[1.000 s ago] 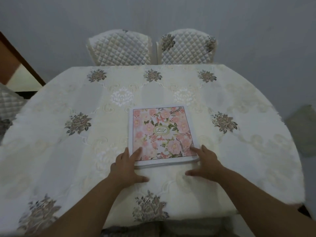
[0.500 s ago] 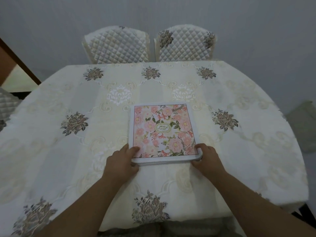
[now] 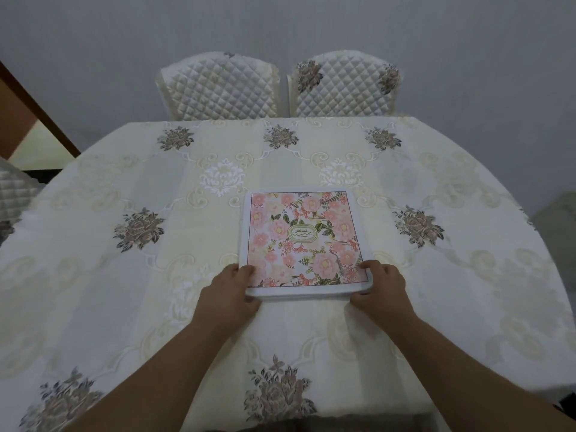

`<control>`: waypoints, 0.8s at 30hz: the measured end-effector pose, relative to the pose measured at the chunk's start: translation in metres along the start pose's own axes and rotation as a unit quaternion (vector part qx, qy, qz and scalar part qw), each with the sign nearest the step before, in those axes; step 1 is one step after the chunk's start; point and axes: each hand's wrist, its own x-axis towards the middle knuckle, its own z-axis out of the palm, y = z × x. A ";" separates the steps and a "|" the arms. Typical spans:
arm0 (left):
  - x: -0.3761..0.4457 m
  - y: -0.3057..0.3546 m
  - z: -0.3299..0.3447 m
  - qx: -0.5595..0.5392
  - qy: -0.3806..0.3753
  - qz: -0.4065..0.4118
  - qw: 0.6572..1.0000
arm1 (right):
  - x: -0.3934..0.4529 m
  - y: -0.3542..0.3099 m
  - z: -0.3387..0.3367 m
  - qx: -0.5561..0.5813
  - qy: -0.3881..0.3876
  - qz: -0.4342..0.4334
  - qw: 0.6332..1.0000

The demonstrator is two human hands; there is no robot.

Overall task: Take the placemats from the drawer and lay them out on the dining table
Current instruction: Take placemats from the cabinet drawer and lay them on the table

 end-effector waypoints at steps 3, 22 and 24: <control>0.003 -0.005 0.001 0.002 0.026 0.002 1.000 | 0.001 -0.003 0.005 0.046 -0.001 -0.037 0.998; 0.003 0.004 0.016 -0.022 0.034 -0.058 0.997 | 0.007 -0.007 0.021 -0.038 -0.009 -0.027 0.999; 0.001 0.002 0.018 -0.039 0.027 -0.063 0.997 | -0.001 -0.010 0.026 -0.049 -0.006 -0.013 0.999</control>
